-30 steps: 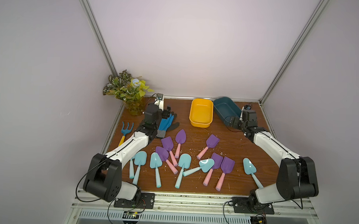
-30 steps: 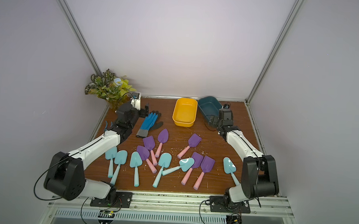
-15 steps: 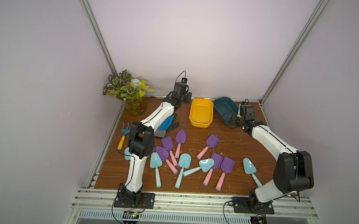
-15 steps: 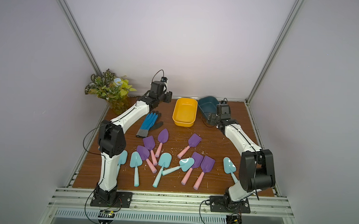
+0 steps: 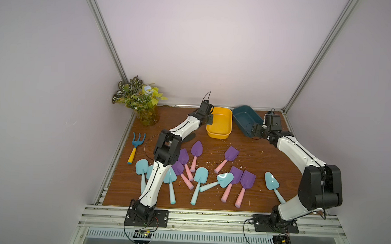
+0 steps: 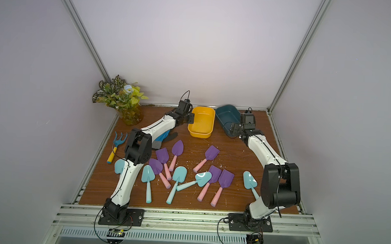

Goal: Sort the small shovels by color and place them into the storage box
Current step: Move the storage box to the center of the board.

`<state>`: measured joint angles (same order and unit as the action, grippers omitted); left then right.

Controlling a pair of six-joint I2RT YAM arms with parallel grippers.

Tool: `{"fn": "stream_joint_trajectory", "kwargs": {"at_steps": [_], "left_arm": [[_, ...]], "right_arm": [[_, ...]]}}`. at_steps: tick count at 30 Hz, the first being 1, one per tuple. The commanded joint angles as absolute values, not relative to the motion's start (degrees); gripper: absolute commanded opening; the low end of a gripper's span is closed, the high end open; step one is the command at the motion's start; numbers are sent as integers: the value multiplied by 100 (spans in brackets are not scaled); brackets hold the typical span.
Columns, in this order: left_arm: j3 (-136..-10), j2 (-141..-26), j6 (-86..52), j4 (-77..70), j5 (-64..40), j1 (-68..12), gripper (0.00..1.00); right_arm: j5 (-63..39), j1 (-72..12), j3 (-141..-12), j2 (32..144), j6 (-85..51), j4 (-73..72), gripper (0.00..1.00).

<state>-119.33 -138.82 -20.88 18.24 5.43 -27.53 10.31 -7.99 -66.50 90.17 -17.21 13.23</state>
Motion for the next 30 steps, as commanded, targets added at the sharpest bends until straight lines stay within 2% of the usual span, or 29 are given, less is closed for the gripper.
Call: {"fn": "stream_joint_trajectory", "kwargs": {"at_steps": [1,8,15,23,30], "left_arm": [[-12143,-14002,-2214,1803,607,-2788,56],[-12190,-14192,-2142,1767,640,-2789,51],[-12188,-14265,-2079,1801,713,-2809,36],[-12216,-14197,-1943,2072,1071,-2847,12],[-12134,-14016,-1910,2457,1706,-2840,0]], "right_arm": [[888,-765,-6838,8947,-1810,1357,95],[879,-712,-6799,8879,-1762,1455,95],[853,-611,-6663,8784,-1760,1477,95],[878,-538,-6558,8702,-1727,1512,95],[883,-518,-6530,8675,-1741,1512,95]]}}
